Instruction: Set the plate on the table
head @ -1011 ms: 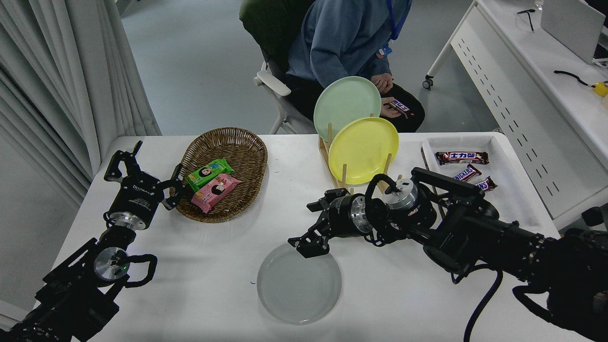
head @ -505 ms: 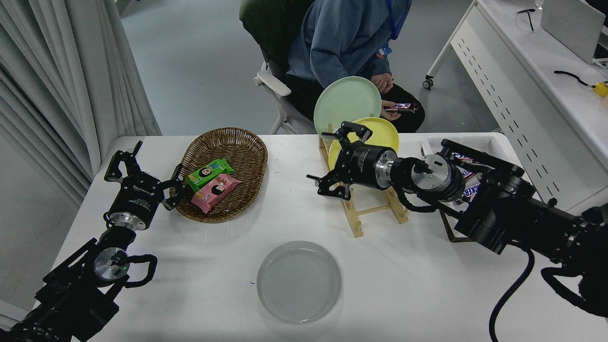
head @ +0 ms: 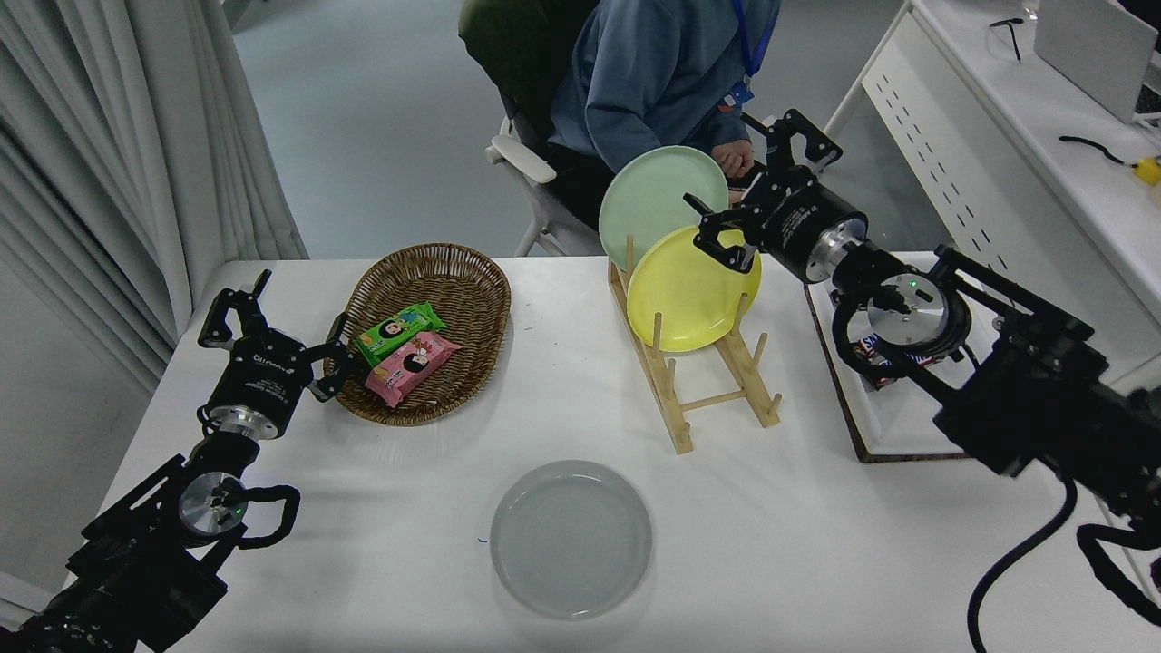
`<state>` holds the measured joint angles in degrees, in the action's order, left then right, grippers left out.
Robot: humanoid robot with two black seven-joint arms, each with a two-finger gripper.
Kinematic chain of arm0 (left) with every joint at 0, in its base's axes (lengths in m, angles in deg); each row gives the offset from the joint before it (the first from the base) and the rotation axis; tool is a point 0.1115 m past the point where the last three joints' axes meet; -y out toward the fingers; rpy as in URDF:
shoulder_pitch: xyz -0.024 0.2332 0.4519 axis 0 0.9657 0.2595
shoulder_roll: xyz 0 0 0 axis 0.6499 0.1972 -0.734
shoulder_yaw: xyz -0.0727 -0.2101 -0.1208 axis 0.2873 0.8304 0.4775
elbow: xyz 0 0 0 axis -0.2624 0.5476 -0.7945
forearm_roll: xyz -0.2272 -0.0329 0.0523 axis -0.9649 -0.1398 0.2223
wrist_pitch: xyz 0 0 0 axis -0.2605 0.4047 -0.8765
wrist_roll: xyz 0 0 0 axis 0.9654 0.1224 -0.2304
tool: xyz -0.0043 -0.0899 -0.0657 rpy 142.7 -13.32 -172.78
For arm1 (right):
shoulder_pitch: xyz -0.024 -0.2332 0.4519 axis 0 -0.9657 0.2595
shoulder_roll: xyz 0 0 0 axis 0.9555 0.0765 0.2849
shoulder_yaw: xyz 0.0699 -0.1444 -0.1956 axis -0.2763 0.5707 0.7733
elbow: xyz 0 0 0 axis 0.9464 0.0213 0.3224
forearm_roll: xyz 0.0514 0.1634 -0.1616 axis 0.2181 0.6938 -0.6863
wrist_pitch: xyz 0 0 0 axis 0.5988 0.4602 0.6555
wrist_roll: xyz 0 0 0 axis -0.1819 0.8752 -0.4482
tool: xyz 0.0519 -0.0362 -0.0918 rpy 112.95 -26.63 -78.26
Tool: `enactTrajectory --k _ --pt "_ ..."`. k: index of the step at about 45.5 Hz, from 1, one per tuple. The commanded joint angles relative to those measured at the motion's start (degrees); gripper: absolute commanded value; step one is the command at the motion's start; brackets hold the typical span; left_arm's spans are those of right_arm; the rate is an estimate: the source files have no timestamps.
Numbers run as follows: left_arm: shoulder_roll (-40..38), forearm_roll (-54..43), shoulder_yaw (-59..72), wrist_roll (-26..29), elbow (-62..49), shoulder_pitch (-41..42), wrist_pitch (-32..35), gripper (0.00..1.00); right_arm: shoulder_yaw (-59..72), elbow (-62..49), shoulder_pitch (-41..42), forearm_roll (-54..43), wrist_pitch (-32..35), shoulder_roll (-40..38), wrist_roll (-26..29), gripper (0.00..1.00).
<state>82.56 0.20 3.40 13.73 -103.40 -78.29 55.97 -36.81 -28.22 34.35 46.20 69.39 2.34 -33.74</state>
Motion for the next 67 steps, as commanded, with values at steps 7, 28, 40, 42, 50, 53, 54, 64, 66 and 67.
enactTrajectory --k 7,28,40,42,50,53,54,64,66,67 --pt "0.0 0.0 0.0 0.0 0.0 0.0 0.0 1.00 -12.7 -14.9 -8.3 -4.6 7.0 5.3 -8.9 1.00" --pt "0.0 0.0 0.0 0.0 0.0 0.0 0.0 1.00 -17.3 -21.5 -14.1 -4.6 13.1 10.2 -9.0 1.00" --pt "0.0 0.0 0.0 0.0 -0.1 0.0 0.0 1.00 -17.2 -25.0 -14.1 -4.4 12.8 12.1 -8.9 1.00" --pt "0.0 0.0 0.0 0.0 -0.1 0.0 0.0 1.00 -17.1 -25.1 -13.8 -3.7 12.5 12.1 -9.0 1.00" --pt "0.0 0.0 0.0 -0.1 0.0 0.0 0.0 1.00 -16.6 -25.0 -14.2 -3.4 13.0 12.1 -9.1 1.00" --pt "0.0 0.0 0.0 -0.1 -0.1 0.0 0.1 1.00 -16.5 -25.0 -14.4 -3.4 13.2 12.0 -9.1 1.00" --pt "0.0 0.0 -0.1 0.0 -0.1 0.0 0.0 1.00 -16.5 -25.0 -14.4 -3.4 13.2 12.0 -9.1 1.00" --pt "0.0 0.0 -0.1 -0.1 0.0 0.0 0.0 1.00 -16.1 -25.1 -14.3 -3.7 13.2 11.7 -9.1 1.00" --pt "0.0 0.0 -0.1 0.0 0.0 0.0 0.0 1.00 -16.1 -25.1 -14.2 -3.7 13.1 11.7 -9.0 1.00" --pt "0.0 0.0 0.0 -0.1 0.0 0.0 0.0 1.00 -16.1 -25.1 -14.0 -3.7 13.0 11.7 -9.1 1.00"
